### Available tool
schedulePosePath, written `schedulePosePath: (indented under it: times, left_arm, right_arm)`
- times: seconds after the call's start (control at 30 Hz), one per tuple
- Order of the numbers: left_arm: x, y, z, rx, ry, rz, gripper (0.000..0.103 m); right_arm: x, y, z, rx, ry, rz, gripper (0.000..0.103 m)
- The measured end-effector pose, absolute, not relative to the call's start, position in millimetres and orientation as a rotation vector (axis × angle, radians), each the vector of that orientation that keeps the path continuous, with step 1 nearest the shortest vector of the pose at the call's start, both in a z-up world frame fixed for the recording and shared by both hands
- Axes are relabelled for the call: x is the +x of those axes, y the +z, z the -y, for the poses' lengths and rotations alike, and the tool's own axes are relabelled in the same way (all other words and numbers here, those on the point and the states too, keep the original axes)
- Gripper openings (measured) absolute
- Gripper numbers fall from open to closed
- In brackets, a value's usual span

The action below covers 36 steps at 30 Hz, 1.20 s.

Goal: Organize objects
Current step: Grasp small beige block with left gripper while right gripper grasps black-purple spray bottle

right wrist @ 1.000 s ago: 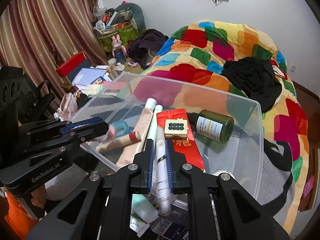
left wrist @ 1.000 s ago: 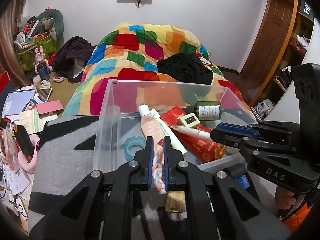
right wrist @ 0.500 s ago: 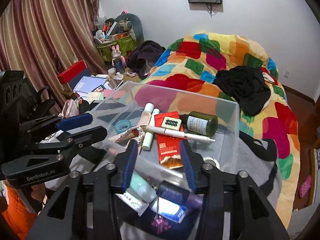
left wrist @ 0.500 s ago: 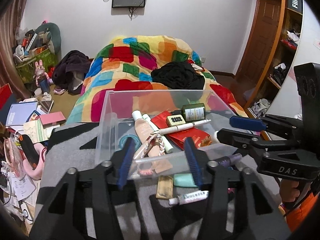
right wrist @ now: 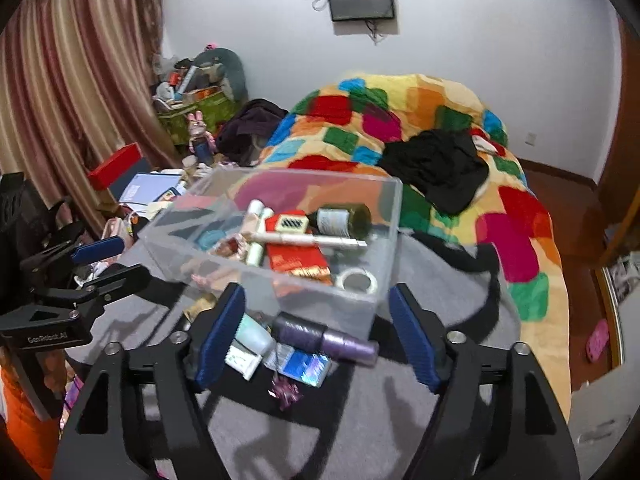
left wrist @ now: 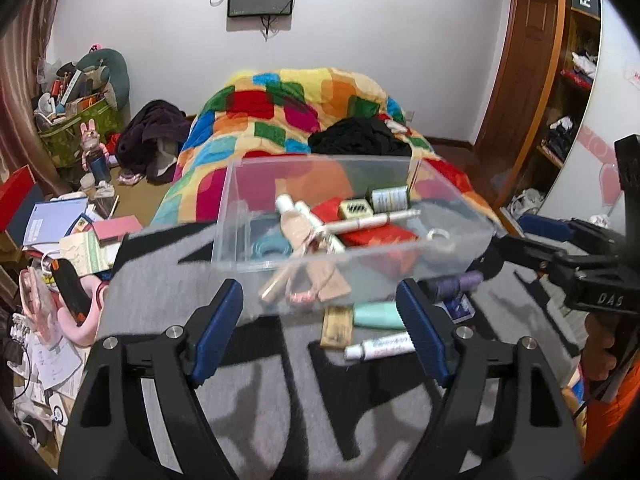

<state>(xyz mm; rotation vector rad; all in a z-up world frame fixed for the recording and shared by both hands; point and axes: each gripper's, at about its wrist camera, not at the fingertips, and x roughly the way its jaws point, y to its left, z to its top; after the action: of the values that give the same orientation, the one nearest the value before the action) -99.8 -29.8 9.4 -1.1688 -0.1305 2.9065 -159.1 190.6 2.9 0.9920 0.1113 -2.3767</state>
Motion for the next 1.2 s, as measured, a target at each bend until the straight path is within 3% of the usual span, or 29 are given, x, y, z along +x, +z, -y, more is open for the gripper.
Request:
schedulePosePath:
  times: [0.33,0.7,0.83,0.97,1.2]
  left_arm:
    - [-103,-36,31,-1.325,2.863,0.097,0.078]
    - [-121,-46,19,-1.387,2.821,0.013,0.074]
    - [-130,-51,15,-1.42,2.793,-0.011,0.062]
    - [-135,-55,13,-1.437,2.762,-0.014,0.043]
    - [-133,-57,7,-1.417,2.732,-0.047,0.025]
  right_arm:
    - [-169,-46,-191,1.166,-2.377,-0.086,0.084]
    - [-186,-71,-169,1.311,-2.384,-0.015,0.09]
    - [-190,-76,-163,1.347,-2.401,-0.029,0.091]
    - [-192,-80,-162,1.368,-2.392,-0.03,0.091]
    - [-190,-80,-167,1.373,-2.386,0.005,0.09]
